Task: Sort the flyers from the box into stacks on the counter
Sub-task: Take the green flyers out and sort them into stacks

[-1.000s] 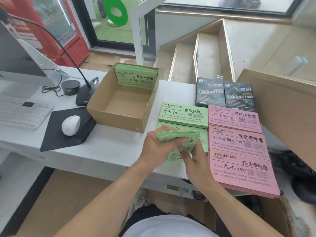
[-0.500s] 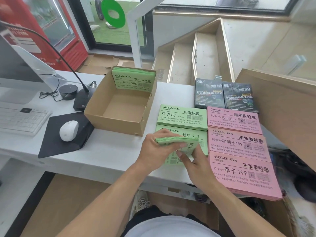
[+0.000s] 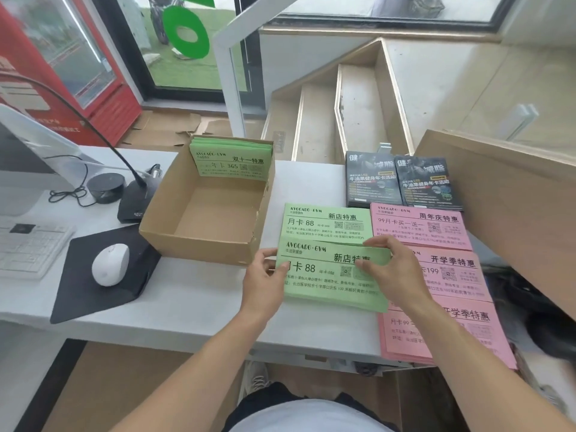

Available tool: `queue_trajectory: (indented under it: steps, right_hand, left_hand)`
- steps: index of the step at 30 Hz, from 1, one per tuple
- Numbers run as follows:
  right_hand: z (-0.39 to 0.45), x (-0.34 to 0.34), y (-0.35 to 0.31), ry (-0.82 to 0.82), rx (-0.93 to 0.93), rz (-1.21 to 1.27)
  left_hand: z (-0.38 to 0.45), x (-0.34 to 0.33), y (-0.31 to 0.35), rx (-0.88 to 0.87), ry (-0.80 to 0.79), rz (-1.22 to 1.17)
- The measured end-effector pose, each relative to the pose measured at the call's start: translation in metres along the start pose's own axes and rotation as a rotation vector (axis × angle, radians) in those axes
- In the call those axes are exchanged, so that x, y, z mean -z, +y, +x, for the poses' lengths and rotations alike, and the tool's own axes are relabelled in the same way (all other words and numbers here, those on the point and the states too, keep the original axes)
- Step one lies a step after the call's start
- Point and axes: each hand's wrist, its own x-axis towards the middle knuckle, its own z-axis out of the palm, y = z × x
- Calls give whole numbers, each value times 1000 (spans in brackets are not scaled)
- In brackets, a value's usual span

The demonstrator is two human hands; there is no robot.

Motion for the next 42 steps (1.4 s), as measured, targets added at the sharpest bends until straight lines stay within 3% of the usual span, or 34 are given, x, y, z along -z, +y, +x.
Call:
queue_trajectory:
  steps: [6,9,11,17,28,31,33,37,39,42]
  right_hand:
    - [29,-32,-1,-24,116,-379]
    - [29,-42,7,62,221,-696]
    - [21,-46,6,62,284,-758]
    - [-13,-54,13,-294,314,-846]
    - [-5,-51,15,-294,276,-816]
    - [0,-44,3,-357,214,-794]
    - [10,-42,-18,-259,250,-677]
    - [39,-64,-83,-5,388,-462]
    - [55,-93,-114,-7,462,-407]
    - [82,-143,-147,-55,546,-421]
  left_hand:
    - [22,2,-7,13,-89,309]
    - [21,5,-12,29,-157,418]
    - [20,6,-16,35,-193,442]
    - [20,2,-14,112,-292,333]
    - [21,-5,-5,93,-392,413]
    - [8,2,4,-36,-426,411]
    - [2,12,22,-185,-435,312]
    - [26,45,62,-371,-275,-10]
    - [57,68,75,-336,-178,-82]
    - [115,99,79,-254,-155,-70]
